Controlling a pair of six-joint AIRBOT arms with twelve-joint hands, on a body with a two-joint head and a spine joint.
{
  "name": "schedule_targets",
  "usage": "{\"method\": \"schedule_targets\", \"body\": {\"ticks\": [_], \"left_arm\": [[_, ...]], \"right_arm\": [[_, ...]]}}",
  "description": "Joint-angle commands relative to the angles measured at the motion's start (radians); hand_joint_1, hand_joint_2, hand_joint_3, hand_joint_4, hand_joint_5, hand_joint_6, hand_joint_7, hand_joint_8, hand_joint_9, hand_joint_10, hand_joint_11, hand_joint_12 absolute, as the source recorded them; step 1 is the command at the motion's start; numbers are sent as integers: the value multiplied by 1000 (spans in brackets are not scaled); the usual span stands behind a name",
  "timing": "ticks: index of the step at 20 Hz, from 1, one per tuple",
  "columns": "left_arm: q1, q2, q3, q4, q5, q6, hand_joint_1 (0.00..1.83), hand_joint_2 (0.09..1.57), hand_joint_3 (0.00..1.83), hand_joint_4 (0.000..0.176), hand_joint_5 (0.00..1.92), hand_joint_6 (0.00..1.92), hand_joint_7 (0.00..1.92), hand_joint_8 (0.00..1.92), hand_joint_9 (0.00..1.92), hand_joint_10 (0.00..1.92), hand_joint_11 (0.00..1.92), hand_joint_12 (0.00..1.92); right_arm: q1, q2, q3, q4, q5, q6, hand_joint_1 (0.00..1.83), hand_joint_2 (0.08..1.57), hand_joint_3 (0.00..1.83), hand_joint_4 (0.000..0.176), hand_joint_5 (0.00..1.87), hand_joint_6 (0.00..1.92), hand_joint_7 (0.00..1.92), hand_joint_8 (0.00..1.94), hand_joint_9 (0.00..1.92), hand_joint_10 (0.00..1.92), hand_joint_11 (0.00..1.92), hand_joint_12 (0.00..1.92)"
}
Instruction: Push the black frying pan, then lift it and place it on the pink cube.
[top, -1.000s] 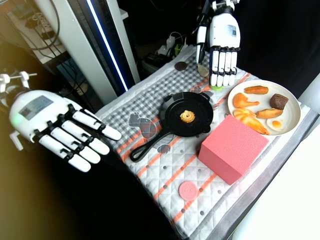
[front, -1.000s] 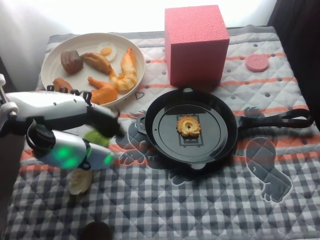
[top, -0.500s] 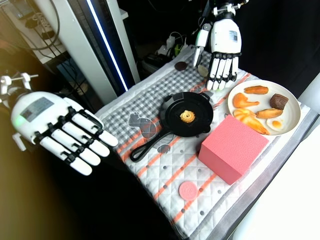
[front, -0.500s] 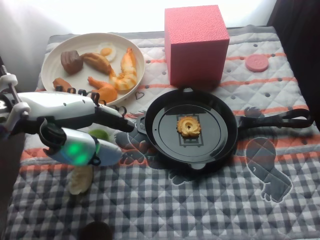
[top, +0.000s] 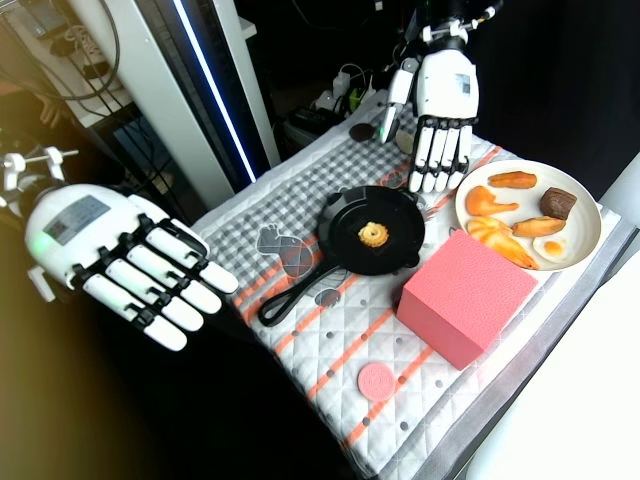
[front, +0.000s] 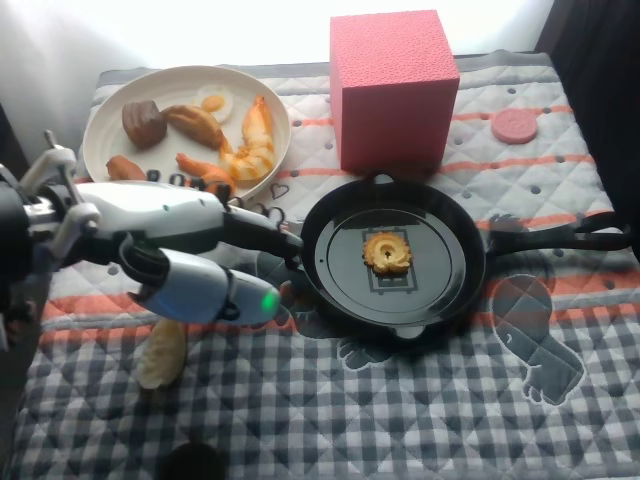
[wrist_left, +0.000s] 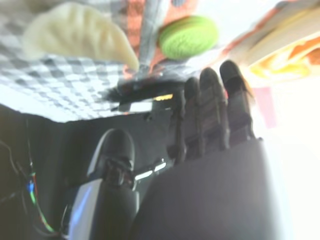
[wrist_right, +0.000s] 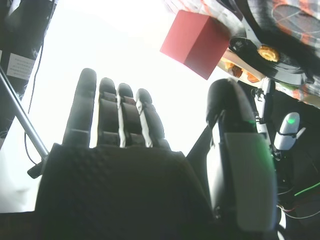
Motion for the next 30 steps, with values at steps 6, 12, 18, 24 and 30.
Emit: {"method": "schedule_targets", "body": {"ticks": [6,12,18,24,30], "left_arm": [[-12,-22,9,-8,-94,-2,214,1320,3,25,355,6,346,6,283,4,0,596],[-23,-53,26,-8,-114,-4,280,1305,0,18,363,5,357,4,280,7,0,602],[-41,-83,45,-8,-126,-3,239,1307,0,8,343,5,341,3,301,12,0,695],[-54,-131,71,-9,-144,-10,321,1295,0,2,377,13,361,4,319,12,0,718],[-56,-175,96,-18,-168,-18,285,1283,0,20,360,7,358,6,301,10,0,629]], "right_arm": [[5,4,9,7,125,6,522,1257,0,0,0,0,0,0,16,5,0,734],[4,3,8,8,126,8,554,1258,0,0,0,0,0,0,27,8,0,835],[4,2,8,9,131,10,566,1251,0,0,0,0,0,0,0,0,0,460],[3,2,8,10,137,13,509,1249,0,0,0,0,0,0,0,0,0,494],[2,2,8,10,140,15,505,1248,0,0,0,0,0,0,0,0,0,582]]}}
